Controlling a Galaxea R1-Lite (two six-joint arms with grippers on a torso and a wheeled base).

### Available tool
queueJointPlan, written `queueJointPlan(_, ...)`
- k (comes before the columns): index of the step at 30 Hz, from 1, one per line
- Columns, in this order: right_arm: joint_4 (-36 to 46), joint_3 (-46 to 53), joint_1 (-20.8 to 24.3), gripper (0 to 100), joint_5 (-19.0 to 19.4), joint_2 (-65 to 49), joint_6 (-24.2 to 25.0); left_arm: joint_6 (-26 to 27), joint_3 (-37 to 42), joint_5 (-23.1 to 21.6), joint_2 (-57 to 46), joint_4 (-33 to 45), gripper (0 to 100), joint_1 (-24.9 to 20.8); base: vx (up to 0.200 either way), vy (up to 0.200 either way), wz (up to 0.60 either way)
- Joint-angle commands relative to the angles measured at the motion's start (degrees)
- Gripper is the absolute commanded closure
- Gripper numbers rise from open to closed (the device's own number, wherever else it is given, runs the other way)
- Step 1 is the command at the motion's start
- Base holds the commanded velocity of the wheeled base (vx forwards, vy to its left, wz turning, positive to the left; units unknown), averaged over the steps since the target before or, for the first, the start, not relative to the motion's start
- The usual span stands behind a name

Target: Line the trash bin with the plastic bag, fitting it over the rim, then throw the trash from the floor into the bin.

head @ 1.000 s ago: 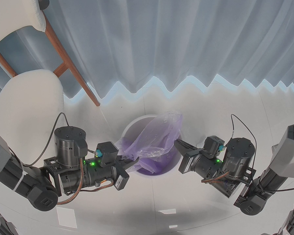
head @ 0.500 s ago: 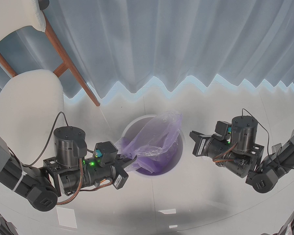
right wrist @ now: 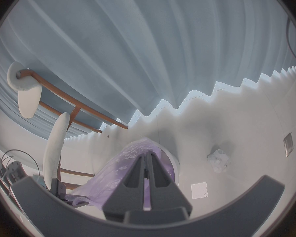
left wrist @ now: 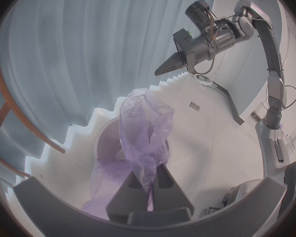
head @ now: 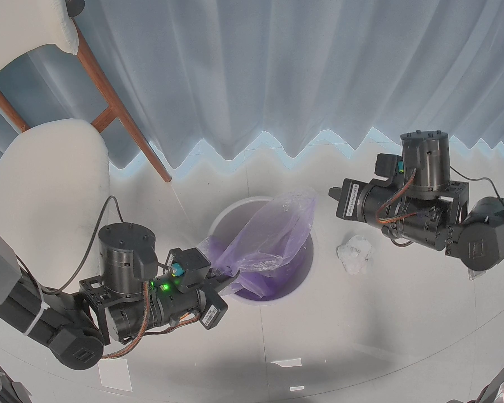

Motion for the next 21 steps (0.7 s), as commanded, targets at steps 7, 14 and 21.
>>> queueJointPlan(7,8.8,-6.5,0.4,100,0.0,-1.7,0.3,1.5,0.1,0.3,0.1,-0.1,100,-0.8,0.0,0.0,0.0)
queueJointPlan(14,13.2,-8.9,2.2,100,0.0,-1.2,0.3,1.6,-0.1,0.4,0.0,-0.1,100,-0.8,0.0,0.0,0.0)
queueJointPlan(21,17.3,-8.9,3.6,0,-0.3,-1.2,0.2,2.0,-0.2,0.4,0.1,-0.1,100,-0.8,0.0,0.0,0.0)
